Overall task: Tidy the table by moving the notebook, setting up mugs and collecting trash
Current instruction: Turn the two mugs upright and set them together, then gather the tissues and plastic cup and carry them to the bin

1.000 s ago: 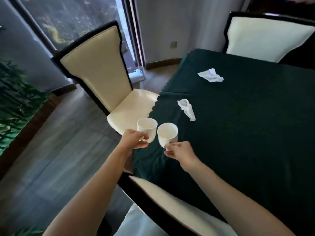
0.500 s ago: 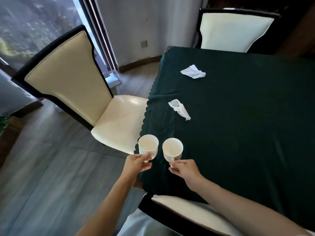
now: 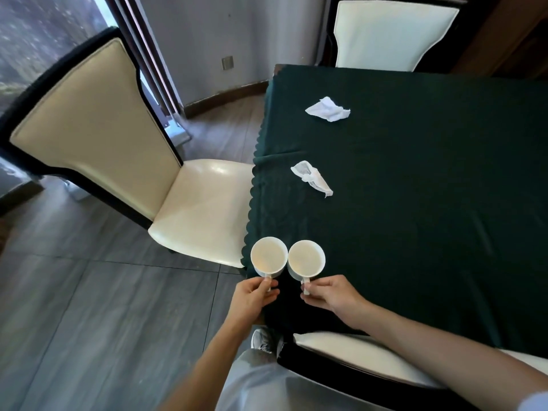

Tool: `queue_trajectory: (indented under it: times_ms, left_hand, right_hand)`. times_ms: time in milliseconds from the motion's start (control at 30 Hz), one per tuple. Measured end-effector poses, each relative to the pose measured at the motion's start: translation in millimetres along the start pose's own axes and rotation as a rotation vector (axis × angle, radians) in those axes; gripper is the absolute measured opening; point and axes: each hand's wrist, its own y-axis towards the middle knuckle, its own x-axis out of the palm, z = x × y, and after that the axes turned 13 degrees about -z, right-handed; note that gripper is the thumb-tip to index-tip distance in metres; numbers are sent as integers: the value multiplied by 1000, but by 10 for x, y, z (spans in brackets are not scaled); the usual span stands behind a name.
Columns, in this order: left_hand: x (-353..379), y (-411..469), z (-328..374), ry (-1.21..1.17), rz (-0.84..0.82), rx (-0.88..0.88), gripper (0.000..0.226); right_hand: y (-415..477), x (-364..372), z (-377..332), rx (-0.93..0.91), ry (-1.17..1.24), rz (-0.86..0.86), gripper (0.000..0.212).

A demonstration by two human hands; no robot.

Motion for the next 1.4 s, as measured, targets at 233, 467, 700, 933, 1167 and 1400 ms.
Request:
queue_trajectory:
  times_ms: [233,467,700,933,1167,1400]
  left_hand:
    - [-72,-26,115,435,68,-23,27]
    - [-257,-12,586,1003,54,45,31]
    - [-54,414,1351,981,126,156,42]
    - [543,1333,1819,816,134,207,16]
    - [903,1923,1850,745,175,126,32]
    - [967,2307,1845,855,148,107,63]
  right_hand:
    - [-59,-66,-45,-30,-391,64,15]
    - [-56,-317,-450,73,-911,-132,37]
    - [104,-755,-1225,78,-1173,-200,34]
    - [849,-1152,-1965,-97,-1027,56,25]
    - [1561,-1337,-2176,-93,-1155,248,34]
    - [1863,-1422,-2068,-49,-1109,69,27]
